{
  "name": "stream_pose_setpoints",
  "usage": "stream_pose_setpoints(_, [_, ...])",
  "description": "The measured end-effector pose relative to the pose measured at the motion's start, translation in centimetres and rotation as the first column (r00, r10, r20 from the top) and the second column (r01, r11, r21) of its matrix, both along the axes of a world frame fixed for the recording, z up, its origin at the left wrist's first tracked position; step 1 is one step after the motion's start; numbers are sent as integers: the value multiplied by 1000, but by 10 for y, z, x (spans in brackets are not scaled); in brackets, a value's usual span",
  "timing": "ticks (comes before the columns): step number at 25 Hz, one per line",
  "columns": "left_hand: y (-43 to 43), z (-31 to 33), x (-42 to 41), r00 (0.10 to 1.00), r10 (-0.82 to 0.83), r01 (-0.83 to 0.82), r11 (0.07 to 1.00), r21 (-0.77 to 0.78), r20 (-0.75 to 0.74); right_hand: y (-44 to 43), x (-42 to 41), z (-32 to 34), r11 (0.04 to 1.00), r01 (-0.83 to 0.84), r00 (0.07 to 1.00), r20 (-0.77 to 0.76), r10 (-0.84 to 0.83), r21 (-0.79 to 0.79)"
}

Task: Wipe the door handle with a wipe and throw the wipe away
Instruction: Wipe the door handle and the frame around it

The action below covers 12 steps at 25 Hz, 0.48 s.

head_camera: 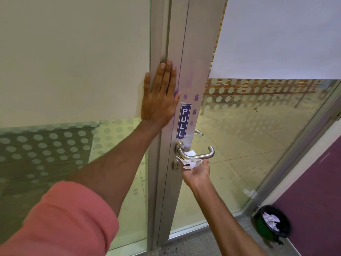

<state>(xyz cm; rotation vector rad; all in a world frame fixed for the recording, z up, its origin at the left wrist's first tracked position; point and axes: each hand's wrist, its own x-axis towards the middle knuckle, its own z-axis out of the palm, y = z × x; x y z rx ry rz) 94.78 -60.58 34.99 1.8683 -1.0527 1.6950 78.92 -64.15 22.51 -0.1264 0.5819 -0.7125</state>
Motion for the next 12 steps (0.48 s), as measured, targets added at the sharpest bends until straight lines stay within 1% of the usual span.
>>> stream_pose_setpoints(4, [0, 0, 0, 1000, -6, 6, 1000, 1, -6, 5, 4, 7, 997, 71, 997, 21, -71, 29])
stream_pose_setpoints(12, [1, 1, -1, 1000, -8, 8, 1000, 3, -13, 24, 11, 7, 994, 52, 991, 115, -63, 97])
